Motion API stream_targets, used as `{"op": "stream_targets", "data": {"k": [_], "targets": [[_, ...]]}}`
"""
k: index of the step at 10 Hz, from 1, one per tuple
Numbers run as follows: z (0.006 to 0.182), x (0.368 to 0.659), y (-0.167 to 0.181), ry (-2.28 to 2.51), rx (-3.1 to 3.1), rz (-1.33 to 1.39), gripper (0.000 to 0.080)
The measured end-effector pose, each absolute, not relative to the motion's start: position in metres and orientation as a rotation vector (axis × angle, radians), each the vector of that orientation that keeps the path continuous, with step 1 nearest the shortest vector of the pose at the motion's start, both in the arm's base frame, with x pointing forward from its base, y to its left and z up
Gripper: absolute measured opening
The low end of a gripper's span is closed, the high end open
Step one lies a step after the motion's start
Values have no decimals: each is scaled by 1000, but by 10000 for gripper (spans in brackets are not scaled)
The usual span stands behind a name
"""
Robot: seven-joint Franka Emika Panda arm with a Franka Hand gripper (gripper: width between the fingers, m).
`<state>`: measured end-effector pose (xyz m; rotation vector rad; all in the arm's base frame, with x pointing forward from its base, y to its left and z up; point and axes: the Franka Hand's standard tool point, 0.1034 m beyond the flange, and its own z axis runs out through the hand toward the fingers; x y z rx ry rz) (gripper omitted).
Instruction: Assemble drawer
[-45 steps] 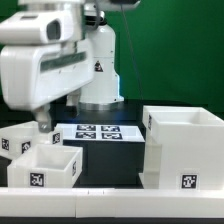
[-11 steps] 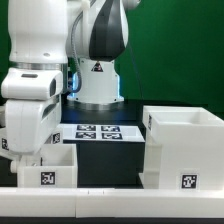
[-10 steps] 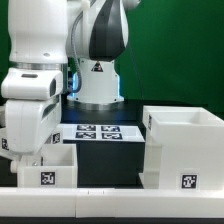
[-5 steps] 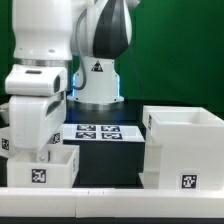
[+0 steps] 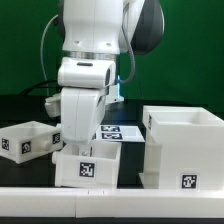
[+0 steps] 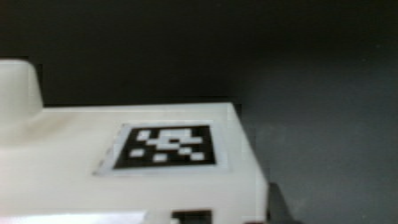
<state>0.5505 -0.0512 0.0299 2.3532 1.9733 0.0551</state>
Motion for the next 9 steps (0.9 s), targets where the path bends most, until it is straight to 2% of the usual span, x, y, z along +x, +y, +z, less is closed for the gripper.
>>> {"op": "stream_targets", "data": {"k": [4,8,9], "targets": [[29,549,-54,1972,2359,46,38],[27,543,-53,2017,2377,-39,38],[26,537,-56,2038,2417,-130,38]]}}
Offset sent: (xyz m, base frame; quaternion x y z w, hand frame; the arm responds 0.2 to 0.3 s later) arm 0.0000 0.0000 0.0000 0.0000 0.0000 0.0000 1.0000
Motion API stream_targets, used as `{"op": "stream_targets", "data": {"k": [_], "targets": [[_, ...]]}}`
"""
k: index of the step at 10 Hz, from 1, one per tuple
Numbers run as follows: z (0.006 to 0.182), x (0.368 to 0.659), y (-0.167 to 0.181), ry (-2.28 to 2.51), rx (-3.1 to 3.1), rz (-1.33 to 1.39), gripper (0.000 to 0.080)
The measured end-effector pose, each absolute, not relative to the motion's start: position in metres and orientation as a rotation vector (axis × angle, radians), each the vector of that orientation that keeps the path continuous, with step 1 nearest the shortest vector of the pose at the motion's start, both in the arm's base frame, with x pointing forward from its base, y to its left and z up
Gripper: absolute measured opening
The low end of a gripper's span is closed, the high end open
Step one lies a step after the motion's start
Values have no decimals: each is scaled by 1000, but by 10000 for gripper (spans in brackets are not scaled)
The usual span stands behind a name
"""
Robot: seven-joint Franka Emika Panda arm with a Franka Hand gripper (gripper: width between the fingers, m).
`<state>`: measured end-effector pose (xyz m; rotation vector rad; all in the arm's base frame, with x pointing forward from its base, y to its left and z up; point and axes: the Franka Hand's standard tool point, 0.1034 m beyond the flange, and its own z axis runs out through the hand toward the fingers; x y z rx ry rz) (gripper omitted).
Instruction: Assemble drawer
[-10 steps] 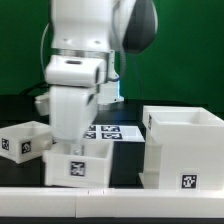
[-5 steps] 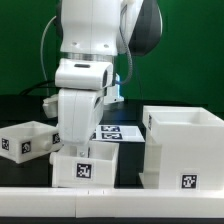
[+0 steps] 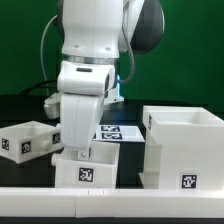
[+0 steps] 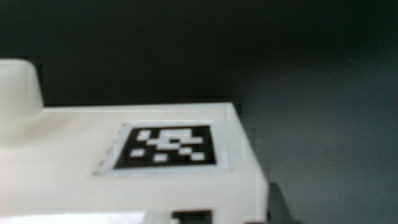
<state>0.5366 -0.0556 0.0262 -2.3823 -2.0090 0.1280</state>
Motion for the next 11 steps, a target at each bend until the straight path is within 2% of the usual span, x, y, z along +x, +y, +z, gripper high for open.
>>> {"op": "stream_targets", "data": {"k": [3,8,11], "targets": [[26,538,-56,-2008,-2382,130,38],[28,545,-10,-2117,-2315,18,38],[24,542,-17,-2101,-2325,24,38]]}}
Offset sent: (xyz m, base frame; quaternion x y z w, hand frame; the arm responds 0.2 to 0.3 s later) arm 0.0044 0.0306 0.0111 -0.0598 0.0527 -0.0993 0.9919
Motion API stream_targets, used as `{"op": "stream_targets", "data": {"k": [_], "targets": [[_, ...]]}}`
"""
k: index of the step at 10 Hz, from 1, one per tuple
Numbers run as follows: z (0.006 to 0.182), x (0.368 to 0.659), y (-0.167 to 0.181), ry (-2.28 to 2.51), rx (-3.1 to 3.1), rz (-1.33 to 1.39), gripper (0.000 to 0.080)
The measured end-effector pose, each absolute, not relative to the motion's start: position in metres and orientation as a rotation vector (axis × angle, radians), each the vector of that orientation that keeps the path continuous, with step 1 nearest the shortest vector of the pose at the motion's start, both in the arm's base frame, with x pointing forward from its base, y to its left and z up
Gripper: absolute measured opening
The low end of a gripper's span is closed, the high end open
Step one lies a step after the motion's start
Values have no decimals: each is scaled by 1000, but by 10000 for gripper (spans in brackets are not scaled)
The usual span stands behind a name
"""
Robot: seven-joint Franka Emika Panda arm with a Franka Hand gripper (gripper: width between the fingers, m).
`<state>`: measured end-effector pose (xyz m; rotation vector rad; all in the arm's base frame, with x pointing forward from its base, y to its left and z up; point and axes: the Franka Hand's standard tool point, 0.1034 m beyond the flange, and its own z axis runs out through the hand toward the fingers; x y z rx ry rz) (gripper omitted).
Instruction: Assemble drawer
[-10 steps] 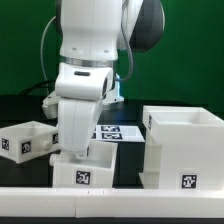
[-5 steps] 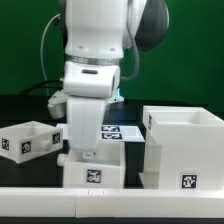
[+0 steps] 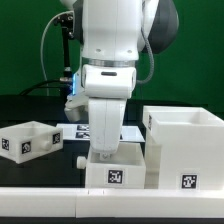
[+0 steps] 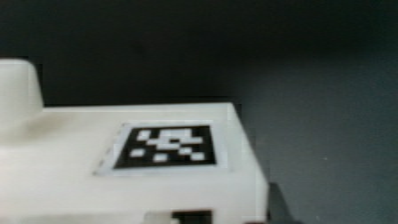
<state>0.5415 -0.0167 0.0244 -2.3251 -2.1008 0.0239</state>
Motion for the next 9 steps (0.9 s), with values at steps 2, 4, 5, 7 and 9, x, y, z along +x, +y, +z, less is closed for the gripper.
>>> {"op": "stream_targets", "data": {"k": [2,4,5,7,9], "targets": [[28,547,-16,-2138,-2307,18,38],[30,556,-7,-2141,-2317,3,38],[30,557,-2,-2145,-2315,1,38],[23,554,-2,-2128,-2320,13,38],[20,553,-1,-2125,-2317,18,38]]}}
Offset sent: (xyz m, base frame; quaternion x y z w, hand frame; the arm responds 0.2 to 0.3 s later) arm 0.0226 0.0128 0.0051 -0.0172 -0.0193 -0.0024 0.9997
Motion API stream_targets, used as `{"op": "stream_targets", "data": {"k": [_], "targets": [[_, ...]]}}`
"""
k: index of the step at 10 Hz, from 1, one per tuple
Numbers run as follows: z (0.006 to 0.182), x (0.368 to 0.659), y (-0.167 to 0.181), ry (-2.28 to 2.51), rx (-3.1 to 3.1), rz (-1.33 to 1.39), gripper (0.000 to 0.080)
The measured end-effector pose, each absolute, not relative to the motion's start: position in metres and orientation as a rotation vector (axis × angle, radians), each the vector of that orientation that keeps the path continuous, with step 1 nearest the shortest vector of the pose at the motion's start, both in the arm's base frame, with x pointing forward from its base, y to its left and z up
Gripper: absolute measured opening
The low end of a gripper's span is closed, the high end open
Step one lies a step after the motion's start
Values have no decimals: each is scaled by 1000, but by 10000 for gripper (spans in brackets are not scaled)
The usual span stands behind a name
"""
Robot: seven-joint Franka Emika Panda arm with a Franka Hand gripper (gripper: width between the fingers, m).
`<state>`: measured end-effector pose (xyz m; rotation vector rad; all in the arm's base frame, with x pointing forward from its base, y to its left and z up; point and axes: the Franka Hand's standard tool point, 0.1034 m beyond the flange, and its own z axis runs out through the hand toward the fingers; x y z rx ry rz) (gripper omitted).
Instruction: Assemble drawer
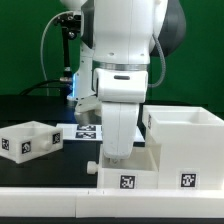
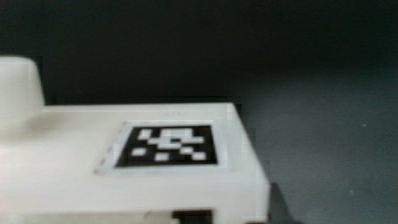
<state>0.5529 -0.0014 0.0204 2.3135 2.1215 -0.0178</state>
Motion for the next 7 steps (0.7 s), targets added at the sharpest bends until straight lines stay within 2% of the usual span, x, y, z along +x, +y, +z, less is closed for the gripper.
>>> {"op": "stream_targets", "data": {"k": [7], "targets": [[14,553,9,2167,2240,13,38]]}}
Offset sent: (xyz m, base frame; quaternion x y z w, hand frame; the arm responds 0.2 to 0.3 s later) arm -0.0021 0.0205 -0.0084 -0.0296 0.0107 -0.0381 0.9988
